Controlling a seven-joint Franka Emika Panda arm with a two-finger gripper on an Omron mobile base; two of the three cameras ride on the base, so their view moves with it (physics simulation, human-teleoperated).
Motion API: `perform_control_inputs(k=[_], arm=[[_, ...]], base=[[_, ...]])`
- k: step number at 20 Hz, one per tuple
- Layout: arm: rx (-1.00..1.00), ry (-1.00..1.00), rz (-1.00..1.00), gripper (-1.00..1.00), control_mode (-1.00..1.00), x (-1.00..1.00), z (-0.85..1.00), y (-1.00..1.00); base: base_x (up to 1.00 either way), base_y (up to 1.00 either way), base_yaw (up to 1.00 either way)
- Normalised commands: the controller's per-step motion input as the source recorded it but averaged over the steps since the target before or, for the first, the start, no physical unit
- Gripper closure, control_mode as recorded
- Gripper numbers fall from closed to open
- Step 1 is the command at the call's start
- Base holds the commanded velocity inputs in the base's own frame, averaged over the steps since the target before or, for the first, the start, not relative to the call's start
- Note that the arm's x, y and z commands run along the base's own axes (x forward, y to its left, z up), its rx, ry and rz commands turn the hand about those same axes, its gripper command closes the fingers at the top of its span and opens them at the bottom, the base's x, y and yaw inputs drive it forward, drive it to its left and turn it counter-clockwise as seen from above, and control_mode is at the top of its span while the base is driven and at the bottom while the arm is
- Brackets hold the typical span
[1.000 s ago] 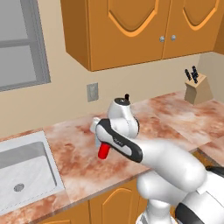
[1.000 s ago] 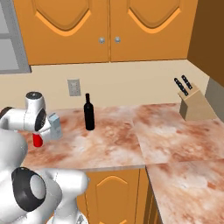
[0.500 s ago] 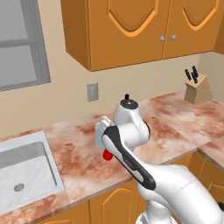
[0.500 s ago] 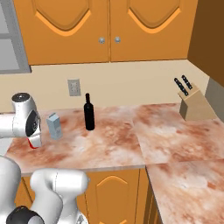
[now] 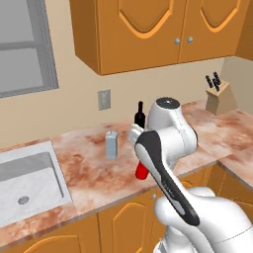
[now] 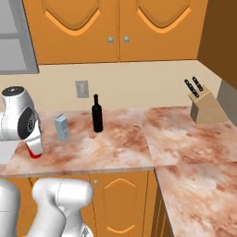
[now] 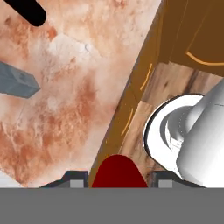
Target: Move the drinks to the dining counter.
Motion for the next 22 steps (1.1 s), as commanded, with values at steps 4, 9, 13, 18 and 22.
perform_control_inputs(k=[4, 9, 13, 18, 22], arm=[[0.00, 0.00, 0.00, 1.00, 1.00, 0.00, 0.00, 0.00], [0.00, 0.00, 0.00, 1.00, 1.00, 0.00, 0.00, 0.00], [0.00, 0.00, 0.00, 1.00, 1.00, 0.00, 0.00, 0.00], [0.00, 0.00, 0.00, 1.00, 1.00, 0.00, 0.00, 0.00], [0.00, 0.00, 0.00, 1.00, 1.00, 0.00, 0.00, 0.00]], base=[[-0.94, 0.81, 0.49], [-0.62, 0.98, 0.53], [0.00, 0.28, 1.00], [0.00, 0.07, 1.00], [0.00, 0.07, 1.00]])
